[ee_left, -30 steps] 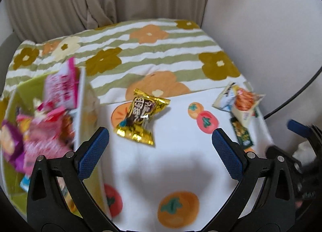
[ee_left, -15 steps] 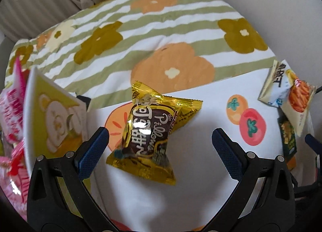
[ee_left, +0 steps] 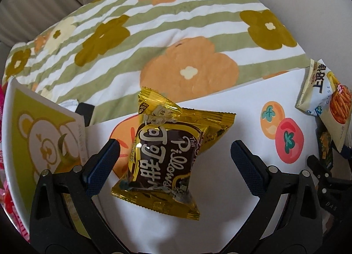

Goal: Organize snacks
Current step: 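Grasp the gold Pillows bag with the left tool while the right tool grasps the green cracker pack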

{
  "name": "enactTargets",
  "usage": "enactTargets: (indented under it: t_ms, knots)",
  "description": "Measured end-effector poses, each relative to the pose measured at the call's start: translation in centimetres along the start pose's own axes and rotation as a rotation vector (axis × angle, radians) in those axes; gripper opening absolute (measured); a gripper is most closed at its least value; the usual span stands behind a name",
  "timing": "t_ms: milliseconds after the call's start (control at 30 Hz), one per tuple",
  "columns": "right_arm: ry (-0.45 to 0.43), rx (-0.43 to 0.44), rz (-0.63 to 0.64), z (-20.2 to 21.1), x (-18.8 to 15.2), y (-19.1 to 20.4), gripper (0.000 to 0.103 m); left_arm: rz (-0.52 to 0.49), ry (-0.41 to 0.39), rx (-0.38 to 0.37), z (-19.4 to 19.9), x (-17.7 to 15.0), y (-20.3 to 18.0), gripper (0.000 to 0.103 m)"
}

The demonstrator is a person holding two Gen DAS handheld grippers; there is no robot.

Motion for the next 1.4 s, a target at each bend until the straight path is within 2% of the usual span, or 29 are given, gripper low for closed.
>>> enactTargets:
  t_ms: [100, 400, 500, 533, 967, 1133, 1400]
  knots:
    - [0.006, -0.003, -0.009, 0.0, -0.1, -0.4, 0.080, 0.003, 0.007, -0.014, -0.3, -0.2, 0.0, 0.093]
    - [0.006, -0.008, 0.003, 0.2, -0.3, -0.9, 0.071, 0.004, 0.028, -0.047, -1.3, -0.5, -0.3, 0.066]
    - [0.006, -0.006, 0.010, 0.3, -0.4, -0.9, 0.068, 0.002, 0.031, -0.058, -1.4, -0.7, -0.3, 0.056]
    - [0.006, -0.005, 0.011, 0.3, -0.4, -0.7, 0.067, -0.002, 0.031, -0.059, -1.4, -0.7, -0.4, 0.049]
    - [-0.006, 0.012, 0.067, 0.6, -1.1, 0.7, 0.051, -0.071, 0.011, -0.121, -0.5, -1.6, -4.1, 0.048]
    - [-0.015, 0.028, 0.076, 0.6, -1.1, 1.0, 0.040, -0.097, 0.006, -0.142, 0.0, -2.0, -5.9, 0.048]
    - [0.003, 0.086, 0.101, 1.3, -2.7, 2.6, 0.040, -0.101, 0.009, -0.161, 0.9, -3.3, -7.1, 0.048]
Point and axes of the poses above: each gripper's, at about its wrist camera, not at the fingertips, and z roughly against the way its jaws point, y to its left, x to its top, the point moved 9 cm from there along -z, roughly the way its jaws point, and after that the axes turned 13 degrees about -z, right-handed, at the moved point
